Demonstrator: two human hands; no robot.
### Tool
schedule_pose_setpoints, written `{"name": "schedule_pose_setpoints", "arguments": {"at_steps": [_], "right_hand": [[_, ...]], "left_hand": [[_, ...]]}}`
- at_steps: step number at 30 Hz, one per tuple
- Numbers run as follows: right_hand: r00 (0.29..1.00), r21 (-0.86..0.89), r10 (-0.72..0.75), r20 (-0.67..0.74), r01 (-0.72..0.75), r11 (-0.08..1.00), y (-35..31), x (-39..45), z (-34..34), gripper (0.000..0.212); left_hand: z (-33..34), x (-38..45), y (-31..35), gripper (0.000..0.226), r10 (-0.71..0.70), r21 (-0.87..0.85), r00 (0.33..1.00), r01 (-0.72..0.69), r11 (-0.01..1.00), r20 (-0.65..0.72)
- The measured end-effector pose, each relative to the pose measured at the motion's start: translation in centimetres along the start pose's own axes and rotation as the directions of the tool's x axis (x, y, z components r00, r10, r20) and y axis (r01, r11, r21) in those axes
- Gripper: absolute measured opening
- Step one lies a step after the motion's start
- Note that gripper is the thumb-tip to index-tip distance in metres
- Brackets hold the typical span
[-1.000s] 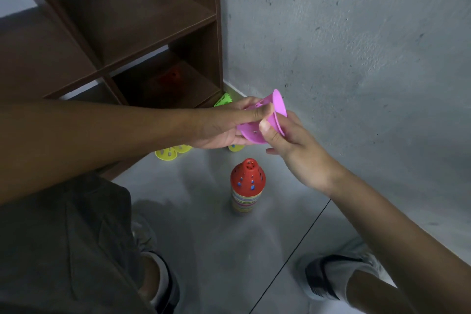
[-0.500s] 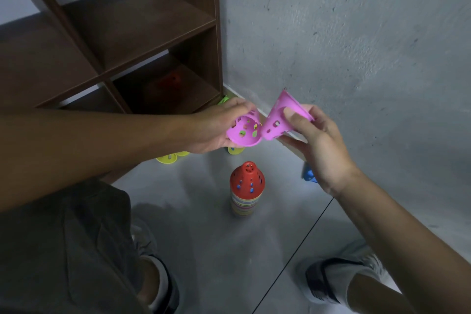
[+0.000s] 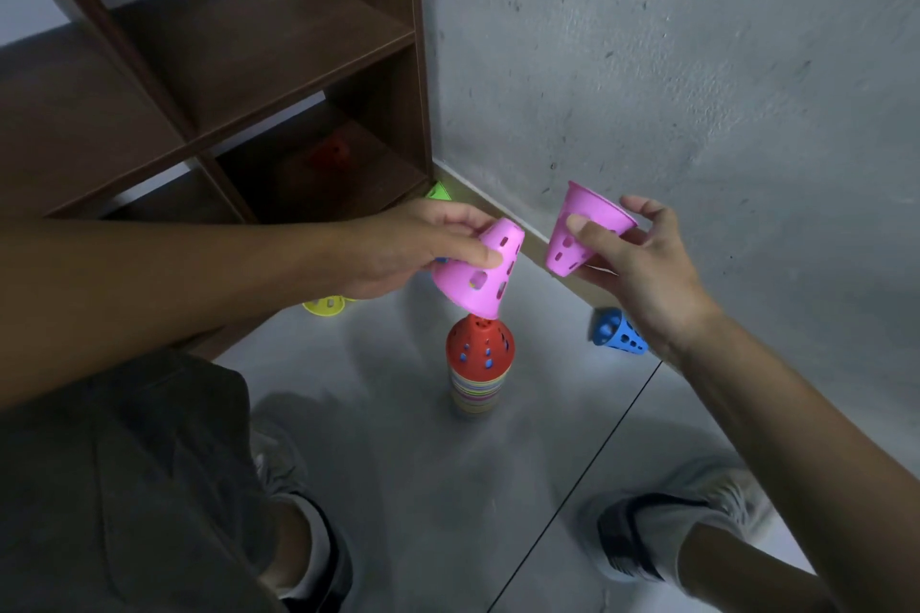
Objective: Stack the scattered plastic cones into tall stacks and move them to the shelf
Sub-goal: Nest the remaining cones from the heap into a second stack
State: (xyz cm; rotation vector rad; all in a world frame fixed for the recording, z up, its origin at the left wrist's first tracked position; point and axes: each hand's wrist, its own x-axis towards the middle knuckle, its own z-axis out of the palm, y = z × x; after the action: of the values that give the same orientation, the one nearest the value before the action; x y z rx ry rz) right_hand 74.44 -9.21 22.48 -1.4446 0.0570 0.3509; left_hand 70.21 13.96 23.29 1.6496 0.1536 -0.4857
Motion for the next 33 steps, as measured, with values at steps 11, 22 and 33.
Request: {"name": "schedule_pose_setpoints", "arguments": {"at_steps": [11, 22, 33], "right_hand": [[0.990, -0.345, -0.005, 0.139, 0.053, 0.937, -1.1, -0.7, -0.6, 0.055], [0.901, -0.652, 0.060, 0.429, 0.263, 0.711, -2.0, -1.3, -0.4, 0.051], [0.836, -0.750, 0.120, 0.535, 0.406, 0.522, 0.2, -1.2, 2.4, 0.049]], "left_hand": [[1.0, -1.0, -3.2, 0.044, 0.039, 0.320, 0.997, -0.061, 0.945, 0.073], [1.1, -0.9, -5.5, 0.064, 0.033, 0.423, 0.999, -0.046, 0.905, 0.038], [-4.3, -0.9, -8.4, 0.057, -0.090, 0.482, 0.992, 0.119, 0.868, -0.083]]}}
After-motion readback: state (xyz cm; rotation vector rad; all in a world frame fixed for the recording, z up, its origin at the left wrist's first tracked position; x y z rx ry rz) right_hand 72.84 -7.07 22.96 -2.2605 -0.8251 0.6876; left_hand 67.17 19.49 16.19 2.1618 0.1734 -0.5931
